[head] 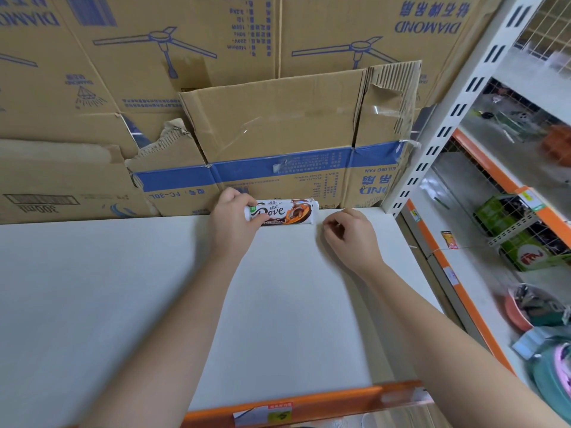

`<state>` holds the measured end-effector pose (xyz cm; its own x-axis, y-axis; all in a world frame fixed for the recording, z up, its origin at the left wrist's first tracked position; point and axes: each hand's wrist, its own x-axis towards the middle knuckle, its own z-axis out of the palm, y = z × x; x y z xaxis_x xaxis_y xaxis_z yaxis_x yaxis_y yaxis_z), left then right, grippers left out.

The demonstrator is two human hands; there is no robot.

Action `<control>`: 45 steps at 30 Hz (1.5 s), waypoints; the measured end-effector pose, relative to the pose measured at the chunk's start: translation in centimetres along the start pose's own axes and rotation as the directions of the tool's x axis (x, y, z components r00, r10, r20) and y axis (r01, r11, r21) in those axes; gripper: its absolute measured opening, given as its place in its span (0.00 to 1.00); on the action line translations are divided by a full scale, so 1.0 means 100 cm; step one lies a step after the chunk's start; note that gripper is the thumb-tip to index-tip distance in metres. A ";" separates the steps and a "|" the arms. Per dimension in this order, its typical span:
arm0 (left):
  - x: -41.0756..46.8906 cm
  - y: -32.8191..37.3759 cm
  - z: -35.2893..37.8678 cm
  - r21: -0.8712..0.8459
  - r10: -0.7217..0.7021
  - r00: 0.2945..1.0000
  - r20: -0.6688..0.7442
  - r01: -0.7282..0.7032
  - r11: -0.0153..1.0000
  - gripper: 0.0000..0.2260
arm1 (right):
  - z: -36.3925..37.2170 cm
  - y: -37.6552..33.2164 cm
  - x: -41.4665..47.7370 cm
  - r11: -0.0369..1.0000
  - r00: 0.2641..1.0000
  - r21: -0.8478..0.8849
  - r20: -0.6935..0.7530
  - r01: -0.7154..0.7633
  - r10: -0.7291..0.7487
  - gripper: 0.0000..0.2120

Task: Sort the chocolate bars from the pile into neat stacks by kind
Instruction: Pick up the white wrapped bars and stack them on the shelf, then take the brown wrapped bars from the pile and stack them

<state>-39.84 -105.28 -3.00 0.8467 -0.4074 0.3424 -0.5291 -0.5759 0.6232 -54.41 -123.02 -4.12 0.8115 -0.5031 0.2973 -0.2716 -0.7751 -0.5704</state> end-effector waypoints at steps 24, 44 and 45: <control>-0.092 -0.170 -0.216 0.444 -0.031 0.987 -0.160 0.100 0.890 0.16 | 0.128 -0.248 -0.015 0.889 0.874 0.153 0.172 0.432 -0.455 0.12; -0.190 -0.463 -0.563 0.521 -0.121 0.968 -0.218 0.220 0.824 0.13 | 0.369 -0.647 -0.125 0.806 0.790 0.302 0.207 0.509 -0.577 0.11; -0.188 -0.476 -0.572 0.519 -0.121 0.968 -0.218 0.220 0.826 0.13 | 0.381 -0.661 -0.122 0.801 0.787 0.311 0.205 0.511 -0.582 0.11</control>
<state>-27.28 -29.67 1.13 0.8962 -0.1703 0.4098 -0.2804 -0.9330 0.2255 -26.68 -51.08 0.77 0.9029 0.1334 0.4086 0.3581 -0.7594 -0.5432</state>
